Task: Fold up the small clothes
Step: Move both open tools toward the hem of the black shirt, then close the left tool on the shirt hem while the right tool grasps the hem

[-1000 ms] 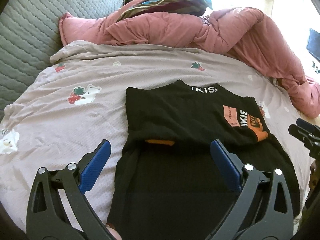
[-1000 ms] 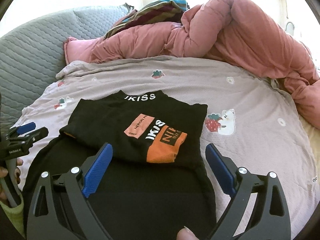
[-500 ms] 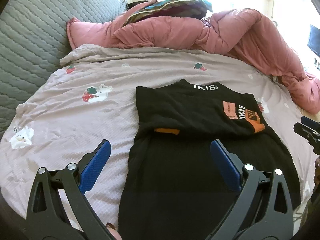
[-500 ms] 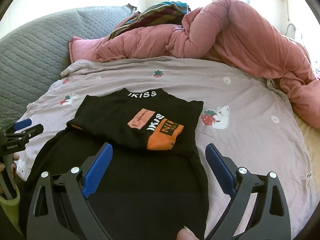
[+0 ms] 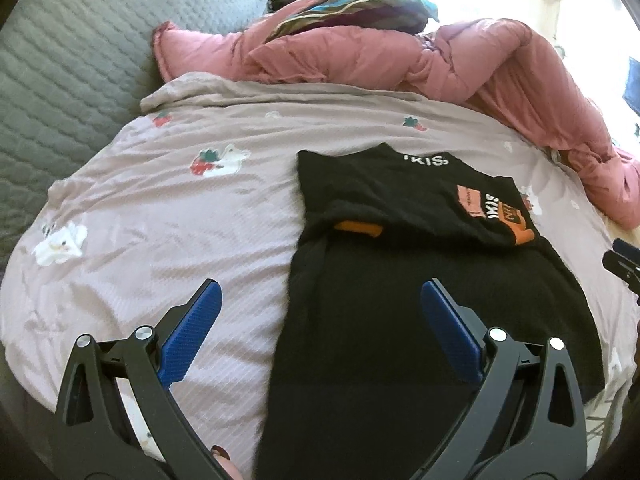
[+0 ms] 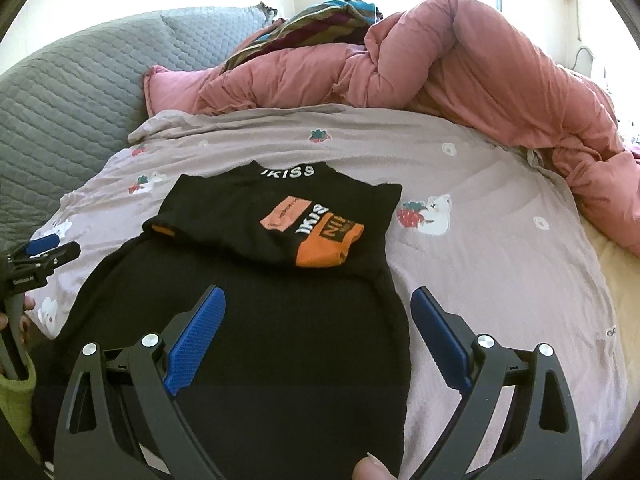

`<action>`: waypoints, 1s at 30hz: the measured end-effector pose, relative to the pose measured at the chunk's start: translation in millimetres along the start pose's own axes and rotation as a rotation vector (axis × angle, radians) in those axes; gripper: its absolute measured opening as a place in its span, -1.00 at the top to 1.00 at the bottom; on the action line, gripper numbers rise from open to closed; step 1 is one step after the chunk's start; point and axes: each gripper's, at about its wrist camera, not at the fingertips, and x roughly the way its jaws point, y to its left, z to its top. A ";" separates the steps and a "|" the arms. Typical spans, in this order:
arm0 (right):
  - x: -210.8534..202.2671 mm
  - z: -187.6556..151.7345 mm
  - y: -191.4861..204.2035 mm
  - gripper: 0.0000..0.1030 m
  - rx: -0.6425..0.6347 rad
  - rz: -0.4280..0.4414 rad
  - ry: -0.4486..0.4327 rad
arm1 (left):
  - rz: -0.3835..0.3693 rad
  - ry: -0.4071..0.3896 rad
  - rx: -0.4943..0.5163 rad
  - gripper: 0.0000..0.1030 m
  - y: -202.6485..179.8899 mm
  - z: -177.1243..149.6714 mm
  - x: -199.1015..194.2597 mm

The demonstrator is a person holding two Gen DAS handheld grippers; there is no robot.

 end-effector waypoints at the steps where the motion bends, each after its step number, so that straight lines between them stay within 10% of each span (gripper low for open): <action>1: -1.1 -1.3 0.8 -0.81 -0.002 0.001 0.002 | 0.000 0.003 -0.011 -0.81 4.6 -2.4 -1.3; 23: -18.4 -35.2 2.7 -0.81 -0.011 0.047 0.026 | -0.022 0.038 -0.112 -0.81 56.0 -53.7 -36.8; 30: -21.3 -53.0 -7.1 -0.81 0.004 0.051 0.049 | -0.061 0.069 -0.080 -0.44 41.5 -67.2 -35.9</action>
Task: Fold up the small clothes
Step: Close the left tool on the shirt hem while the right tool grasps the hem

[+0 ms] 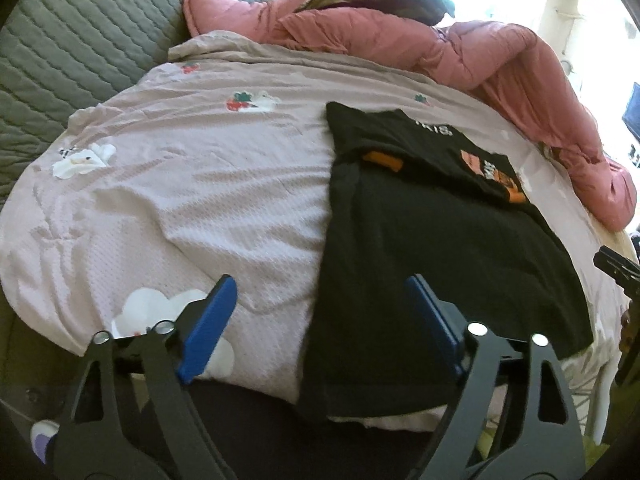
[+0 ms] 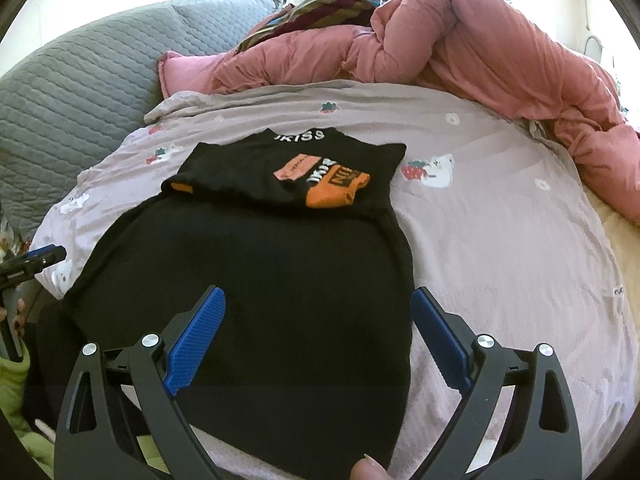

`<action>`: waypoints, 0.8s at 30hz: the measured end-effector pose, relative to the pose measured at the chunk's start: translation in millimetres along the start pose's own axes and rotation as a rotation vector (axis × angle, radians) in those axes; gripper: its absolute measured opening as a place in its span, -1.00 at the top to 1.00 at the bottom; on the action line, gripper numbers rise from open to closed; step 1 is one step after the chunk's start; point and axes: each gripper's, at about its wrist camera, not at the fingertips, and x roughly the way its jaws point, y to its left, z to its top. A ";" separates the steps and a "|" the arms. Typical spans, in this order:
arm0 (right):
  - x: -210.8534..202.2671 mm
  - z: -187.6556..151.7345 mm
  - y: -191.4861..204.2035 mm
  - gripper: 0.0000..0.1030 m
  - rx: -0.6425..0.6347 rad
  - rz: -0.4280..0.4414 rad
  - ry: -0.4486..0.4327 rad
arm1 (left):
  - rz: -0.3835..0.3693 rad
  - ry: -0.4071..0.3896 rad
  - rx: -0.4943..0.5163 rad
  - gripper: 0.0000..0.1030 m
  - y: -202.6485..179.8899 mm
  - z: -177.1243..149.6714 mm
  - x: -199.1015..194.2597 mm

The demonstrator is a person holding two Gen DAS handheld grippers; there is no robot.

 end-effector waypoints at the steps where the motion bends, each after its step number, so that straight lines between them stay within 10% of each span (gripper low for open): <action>1: 0.1 -2.4 -1.9 -0.81 0.003 0.004 0.004 | -0.003 0.005 0.003 -0.38 -1.0 -1.5 0.8; 24: -6.6 -43.4 -26.5 -0.79 0.025 0.034 0.084 | -0.037 0.155 -0.012 0.32 -1.9 -35.7 32.2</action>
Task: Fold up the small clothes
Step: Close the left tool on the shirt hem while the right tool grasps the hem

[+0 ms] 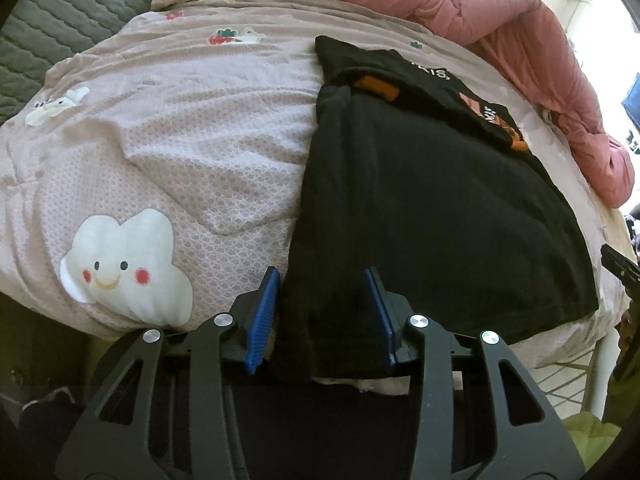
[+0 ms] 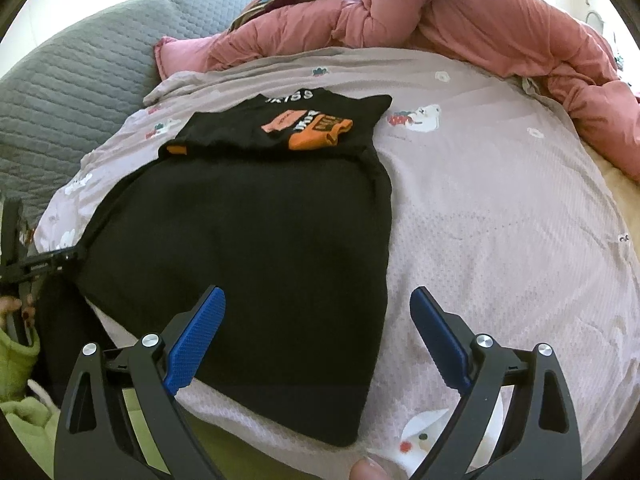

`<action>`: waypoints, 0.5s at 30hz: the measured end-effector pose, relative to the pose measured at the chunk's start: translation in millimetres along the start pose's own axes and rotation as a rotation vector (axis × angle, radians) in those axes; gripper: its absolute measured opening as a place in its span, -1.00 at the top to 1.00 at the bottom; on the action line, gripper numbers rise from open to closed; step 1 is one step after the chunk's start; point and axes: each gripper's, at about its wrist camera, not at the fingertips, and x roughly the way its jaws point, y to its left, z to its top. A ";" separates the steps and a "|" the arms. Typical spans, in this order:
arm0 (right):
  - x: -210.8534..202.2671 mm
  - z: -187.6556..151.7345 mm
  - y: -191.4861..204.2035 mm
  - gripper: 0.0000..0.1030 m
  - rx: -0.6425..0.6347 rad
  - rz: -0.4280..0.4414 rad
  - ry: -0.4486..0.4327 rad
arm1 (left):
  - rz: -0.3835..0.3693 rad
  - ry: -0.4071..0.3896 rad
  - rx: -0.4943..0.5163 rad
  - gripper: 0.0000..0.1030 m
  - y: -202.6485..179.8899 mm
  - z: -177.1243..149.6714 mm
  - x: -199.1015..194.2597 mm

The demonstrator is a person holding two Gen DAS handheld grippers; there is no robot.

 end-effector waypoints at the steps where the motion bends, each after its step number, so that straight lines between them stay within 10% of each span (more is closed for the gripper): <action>1: 0.0 -1.4 -0.1 -0.79 -0.002 0.002 0.004 | 0.001 0.003 -0.003 0.32 0.5 0.2 1.4; 6: 2.2 -14.1 -2.3 -0.76 -0.017 0.002 0.039 | -0.002 0.008 -0.010 0.32 1.6 0.1 4.9; 15: 7.3 -27.6 -14.7 0.00 0.026 0.052 0.094 | -0.008 -0.010 0.001 0.75 -0.2 0.4 2.4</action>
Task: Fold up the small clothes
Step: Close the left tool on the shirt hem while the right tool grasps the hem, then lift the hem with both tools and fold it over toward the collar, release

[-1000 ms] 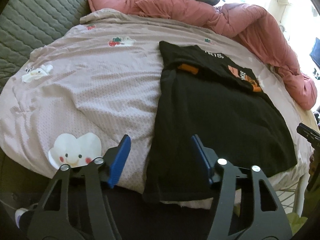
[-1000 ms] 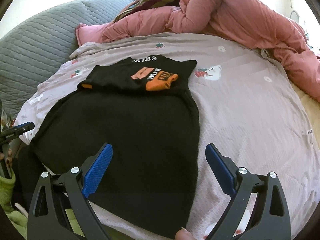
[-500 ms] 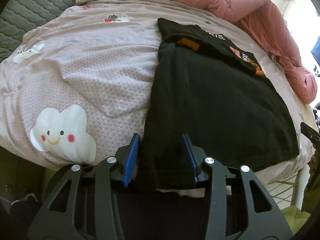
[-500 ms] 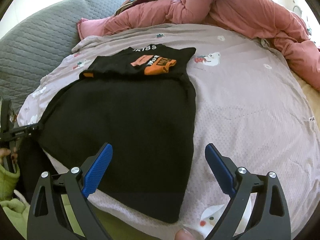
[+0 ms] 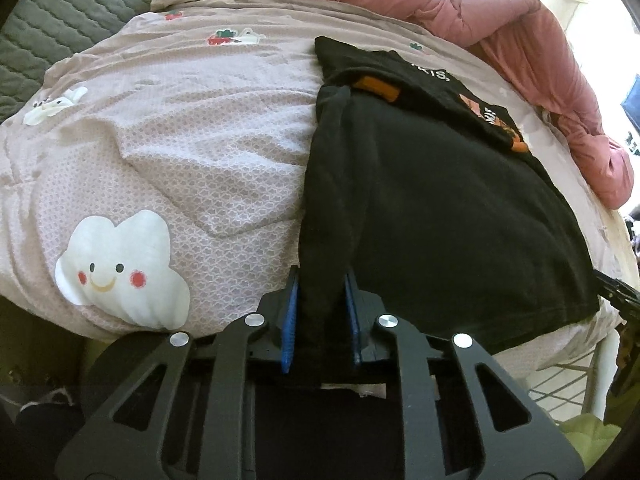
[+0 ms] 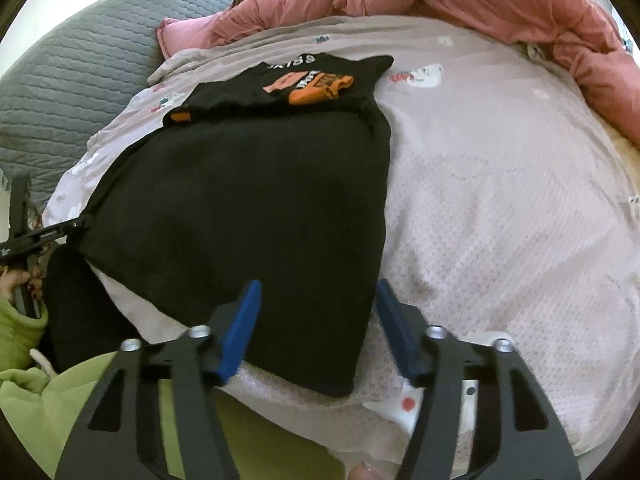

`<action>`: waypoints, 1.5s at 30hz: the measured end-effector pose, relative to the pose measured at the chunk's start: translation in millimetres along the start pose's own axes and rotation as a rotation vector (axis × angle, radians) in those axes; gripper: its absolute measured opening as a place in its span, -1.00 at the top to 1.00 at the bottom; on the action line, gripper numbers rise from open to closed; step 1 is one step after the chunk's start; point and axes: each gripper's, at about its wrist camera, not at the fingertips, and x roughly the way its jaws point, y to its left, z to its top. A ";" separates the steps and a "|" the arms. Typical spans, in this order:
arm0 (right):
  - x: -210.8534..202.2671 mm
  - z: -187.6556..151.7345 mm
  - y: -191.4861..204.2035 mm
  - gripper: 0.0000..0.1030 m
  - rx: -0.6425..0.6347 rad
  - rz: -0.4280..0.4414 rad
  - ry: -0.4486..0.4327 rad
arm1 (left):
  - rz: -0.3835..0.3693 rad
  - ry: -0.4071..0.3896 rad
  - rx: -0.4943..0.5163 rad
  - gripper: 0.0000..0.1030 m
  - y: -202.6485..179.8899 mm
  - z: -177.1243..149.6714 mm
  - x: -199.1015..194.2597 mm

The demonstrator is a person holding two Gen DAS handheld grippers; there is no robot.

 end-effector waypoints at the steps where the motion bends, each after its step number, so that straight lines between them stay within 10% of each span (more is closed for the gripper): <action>1: 1.1 0.1 -0.7 0.02 0.004 0.000 0.003 | -0.002 0.002 -0.002 0.75 0.4 0.0 1.0; 12: 12.7 -2.5 -13.9 0.07 0.071 0.053 0.000 | -0.023 0.005 -0.030 0.68 5.4 -0.6 8.4; 18: 4.6 -1.1 -10.8 0.80 0.045 0.082 -0.018 | -0.009 -0.010 -0.006 0.85 -0.8 -0.8 5.9; 45: -36.0 95.7 -37.8 0.84 0.064 0.176 -0.350 | -0.064 -0.203 -0.067 0.94 -14.1 95.0 -33.7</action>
